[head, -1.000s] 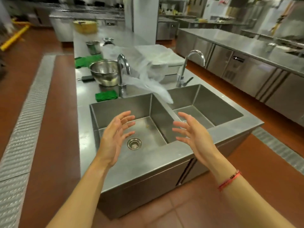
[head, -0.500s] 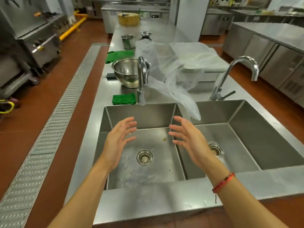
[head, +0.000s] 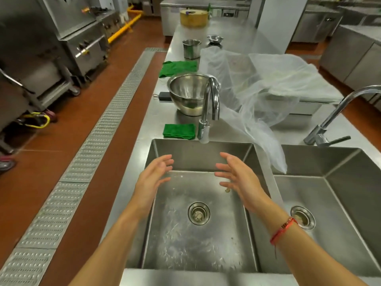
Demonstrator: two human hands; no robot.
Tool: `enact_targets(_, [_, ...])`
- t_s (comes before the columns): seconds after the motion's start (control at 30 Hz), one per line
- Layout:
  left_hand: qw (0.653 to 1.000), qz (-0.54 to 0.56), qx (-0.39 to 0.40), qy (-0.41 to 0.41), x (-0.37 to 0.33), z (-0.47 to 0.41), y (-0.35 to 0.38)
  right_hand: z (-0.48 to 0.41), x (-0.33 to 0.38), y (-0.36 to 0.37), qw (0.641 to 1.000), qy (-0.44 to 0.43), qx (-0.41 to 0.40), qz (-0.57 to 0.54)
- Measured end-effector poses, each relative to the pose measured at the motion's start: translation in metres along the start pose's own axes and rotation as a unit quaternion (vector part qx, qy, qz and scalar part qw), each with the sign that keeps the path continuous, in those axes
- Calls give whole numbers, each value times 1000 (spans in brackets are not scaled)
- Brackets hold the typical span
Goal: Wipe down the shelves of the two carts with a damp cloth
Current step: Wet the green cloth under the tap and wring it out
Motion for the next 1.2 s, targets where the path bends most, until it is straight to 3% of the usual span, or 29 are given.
enact_targets(0.3, [998,-57,10,-18,19,-51,-22,-47,-14,34,999,19,6,34])
enact_targets(0.47, [987,-156,5,-38,44,-97,-27,-88,-22,45,997,15,30,68])
enact_targets(0.63, [954,-299,0,-23,72,-165,-24,-147,-34,59,987,-1,58,147])
enact_targets(0.77, [887,-460,36,3,98,-218,-18,-202,-47,79,940,-31,108,321])
enact_targets(0.9, [847,-528,28,44,111,-260,-16,-249,-58,98,860,-100,124,485])
enact_targets(1.07, [790,-610,11,65,134,-305,-21,-287,-70,113,787,-145,103,591])
enact_targets(1.2, [737,-673,-11,59,149,-325,-30,-307,-82,124,747,-157,98,638])
Point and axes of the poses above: each hand's wrist, its own z-axis away from the middle knuckle, its own y-axis out of the palm, x = y × z, the point moved 7 cm from there along -z, towards the middle knuckle, and after that the axes turned 2 degrees about -y, right-handed, at the moved point
